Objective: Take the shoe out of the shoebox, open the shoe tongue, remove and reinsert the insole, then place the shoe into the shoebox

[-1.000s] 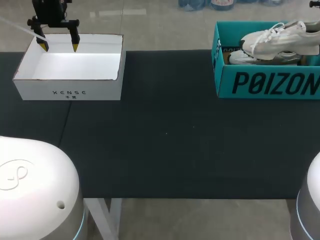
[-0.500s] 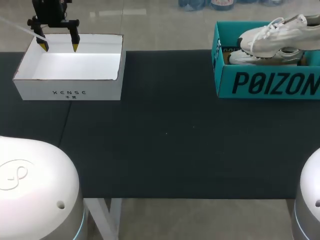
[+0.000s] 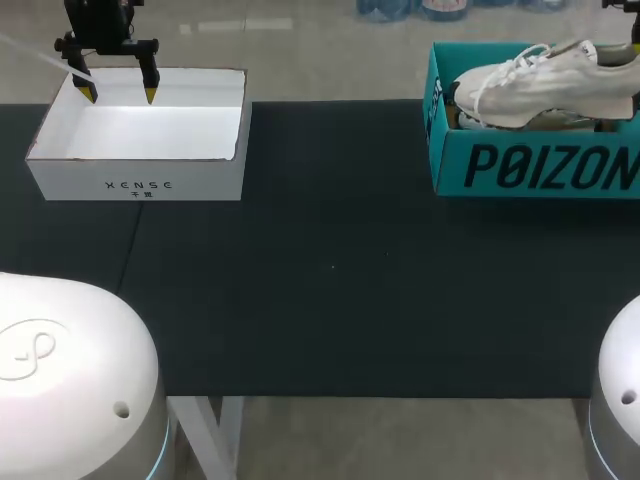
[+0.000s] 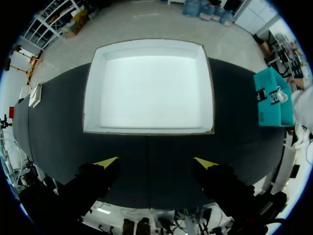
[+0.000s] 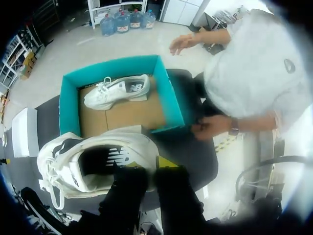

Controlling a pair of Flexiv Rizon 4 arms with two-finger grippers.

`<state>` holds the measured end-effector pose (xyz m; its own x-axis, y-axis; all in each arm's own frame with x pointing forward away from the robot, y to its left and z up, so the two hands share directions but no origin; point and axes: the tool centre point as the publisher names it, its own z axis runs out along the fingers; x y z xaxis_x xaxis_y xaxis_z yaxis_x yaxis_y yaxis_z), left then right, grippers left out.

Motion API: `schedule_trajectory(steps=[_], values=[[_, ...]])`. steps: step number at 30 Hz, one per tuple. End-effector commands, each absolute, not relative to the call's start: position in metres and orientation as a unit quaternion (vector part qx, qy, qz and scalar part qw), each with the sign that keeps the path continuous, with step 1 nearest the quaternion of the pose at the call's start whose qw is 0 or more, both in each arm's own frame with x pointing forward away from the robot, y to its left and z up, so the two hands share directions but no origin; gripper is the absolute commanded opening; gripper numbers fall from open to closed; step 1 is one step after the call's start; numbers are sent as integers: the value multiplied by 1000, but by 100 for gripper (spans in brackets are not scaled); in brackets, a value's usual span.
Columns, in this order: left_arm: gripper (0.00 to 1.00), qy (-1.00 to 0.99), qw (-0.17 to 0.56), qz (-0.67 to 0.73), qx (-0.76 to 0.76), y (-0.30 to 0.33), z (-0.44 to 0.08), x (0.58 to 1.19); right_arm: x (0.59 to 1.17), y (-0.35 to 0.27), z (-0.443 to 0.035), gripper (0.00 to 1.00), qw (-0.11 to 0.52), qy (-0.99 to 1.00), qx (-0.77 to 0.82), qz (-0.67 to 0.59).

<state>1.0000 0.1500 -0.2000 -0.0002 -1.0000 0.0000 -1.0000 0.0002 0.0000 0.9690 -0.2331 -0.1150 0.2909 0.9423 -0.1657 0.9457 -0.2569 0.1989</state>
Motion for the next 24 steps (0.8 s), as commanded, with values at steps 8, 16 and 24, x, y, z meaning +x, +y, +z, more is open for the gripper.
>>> schedule_trajectory(steps=[8,16,24], values=[[100,707,0,0,-707,150,-200,1000,889,-182,-127,0,152,579,801,5],[100,707,0,0,-707,150,-200,1000,855,-155,-142,0,152,570,807,1],[100,707,0,0,-707,150,-200,1000,824,-140,-159,0,148,557,817,6]])
